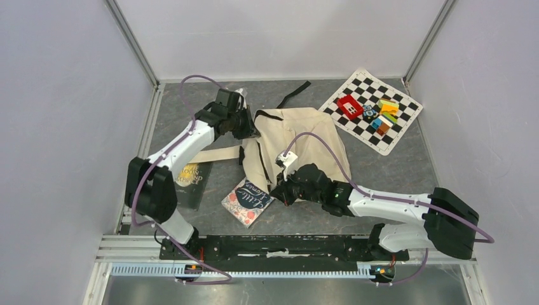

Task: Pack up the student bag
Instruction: Unzip the student bag at the center of the board.

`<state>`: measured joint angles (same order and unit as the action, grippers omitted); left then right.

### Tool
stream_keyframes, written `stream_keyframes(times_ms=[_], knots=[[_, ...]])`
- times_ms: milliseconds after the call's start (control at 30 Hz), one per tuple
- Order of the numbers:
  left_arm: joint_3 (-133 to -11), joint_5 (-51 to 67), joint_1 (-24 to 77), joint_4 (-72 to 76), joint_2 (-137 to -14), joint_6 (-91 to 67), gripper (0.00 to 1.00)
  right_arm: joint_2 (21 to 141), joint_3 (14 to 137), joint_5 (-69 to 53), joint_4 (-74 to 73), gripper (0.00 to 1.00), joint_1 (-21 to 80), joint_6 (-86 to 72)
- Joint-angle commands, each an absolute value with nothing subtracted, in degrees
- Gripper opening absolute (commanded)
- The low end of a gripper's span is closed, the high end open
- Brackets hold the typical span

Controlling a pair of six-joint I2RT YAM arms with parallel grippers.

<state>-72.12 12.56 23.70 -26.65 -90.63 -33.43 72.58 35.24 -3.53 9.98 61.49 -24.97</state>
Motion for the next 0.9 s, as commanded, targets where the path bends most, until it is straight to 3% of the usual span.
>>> stream_keyframes(times_ms=[0,67,267,367,700,867], knots=[[-81.7,11.3,20.7,-23.3,-94.5,-27.0,0.02,71.6,36.0,-5.8,6.2,0.0,62.9,-25.1],[-81.9,11.6,20.7,-24.1,-94.8,-26.6,0.06,71.5,35.9,-5.7,6.1,0.0,62.9,-25.3],[-71.1,10.3,20.7,-23.0,-88.0,-27.6,0.54,72.4,36.4,-5.4,7.5,0.0,62.9,-25.3],[-63.6,9.1,20.8,-22.8,-82.1,-28.7,0.71,73.4,37.2,-5.3,8.4,0.0,62.9,-25.3],[-43.1,10.4,27.0,-15.3,-63.7,-42.3,0.84,77.0,38.3,-7.0,11.8,0.0,63.0,-26.6],[-40.2,10.7,31.5,-9.7,-65.5,-46.7,0.87,77.0,38.3,-7.0,11.7,0.0,63.1,-26.6]])
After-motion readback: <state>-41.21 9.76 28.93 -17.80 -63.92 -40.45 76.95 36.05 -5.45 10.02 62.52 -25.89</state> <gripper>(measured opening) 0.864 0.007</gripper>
